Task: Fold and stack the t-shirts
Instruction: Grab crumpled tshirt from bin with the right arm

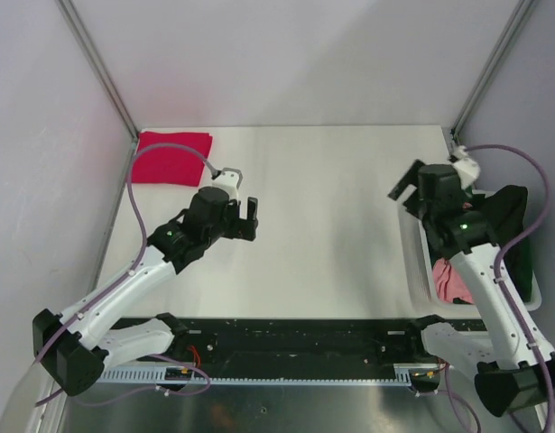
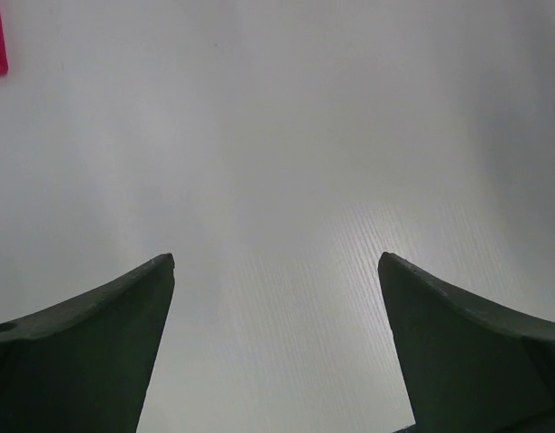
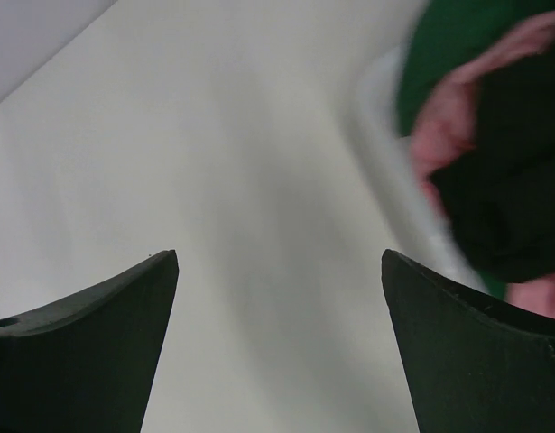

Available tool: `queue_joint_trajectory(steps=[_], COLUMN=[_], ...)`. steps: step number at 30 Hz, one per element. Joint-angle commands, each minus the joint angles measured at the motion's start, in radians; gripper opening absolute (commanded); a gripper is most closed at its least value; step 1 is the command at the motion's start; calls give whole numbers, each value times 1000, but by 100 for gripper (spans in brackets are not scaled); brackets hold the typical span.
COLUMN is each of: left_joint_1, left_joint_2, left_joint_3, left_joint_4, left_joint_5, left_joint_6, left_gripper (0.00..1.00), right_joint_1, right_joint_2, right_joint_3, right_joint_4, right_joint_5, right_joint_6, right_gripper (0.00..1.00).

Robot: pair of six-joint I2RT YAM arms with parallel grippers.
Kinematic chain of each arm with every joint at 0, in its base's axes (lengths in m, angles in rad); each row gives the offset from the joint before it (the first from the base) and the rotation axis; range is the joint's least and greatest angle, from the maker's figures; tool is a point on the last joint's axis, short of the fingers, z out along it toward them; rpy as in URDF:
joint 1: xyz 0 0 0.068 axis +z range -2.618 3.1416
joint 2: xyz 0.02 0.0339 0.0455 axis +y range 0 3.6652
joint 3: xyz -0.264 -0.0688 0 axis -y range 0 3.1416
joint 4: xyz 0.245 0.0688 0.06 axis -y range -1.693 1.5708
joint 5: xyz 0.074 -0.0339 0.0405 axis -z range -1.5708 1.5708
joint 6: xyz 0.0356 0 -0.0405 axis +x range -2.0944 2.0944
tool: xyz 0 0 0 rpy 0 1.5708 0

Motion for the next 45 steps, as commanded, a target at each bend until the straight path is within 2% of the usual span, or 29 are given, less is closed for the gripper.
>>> queue_joint_trajectory(steps=[1,6,9,16,22,29,32,34,35,36,39,40,42,45], left_joint_1=[-1,-1,-1,0,-1,-1,-1,-1,-1,-1,-1,0,-1,-1], left_joint_2=[-33,-20,-7,1,4,5,-5,-9,-9,-9,-7,-6,-7,-10], left_joint_3=[-24,-25,-23,-26,-35,-37,-42,-43,-44,-44,-45,-45,-45,-49], left_joint_4=[22,28,28,32,33,40,43,44,44,45,48,49,49,49], left_joint_5=[12,43,63,86,112,154,149,144,142,141,141,139,137,126], left_joint_6=[44,34,29,30,26,24,25,26,26,25,21,20,19,17], left_gripper=[100,100,99,99,100,99,99,100,99,99,100,99,100,99], right_joint_1=[-252,-640,-773,-820,-817,-792,-764,-742,-728,-710,-643,-620,-586,-536], right_joint_2=[-44,-33,-14,83,140,160,166,175,179,182,174,164,134,84], right_joint_3=[10,9,9,9,-9,-127,-177,-193,-196,-198,-199,-197,-181,-106], right_joint_4=[-116,-172,-177,-150,-98,54,108,130,137,141,145,144,129,84], right_joint_5=[-24,-121,-140,-69,55,115,144,161,170,180,215,224,225,220], right_joint_6=[-47,-123,-118,19,76,93,96,96,94,94,90,85,75,60], right_gripper=[99,99,99,99,99,99,95,87,79,68,17,8,2,0])
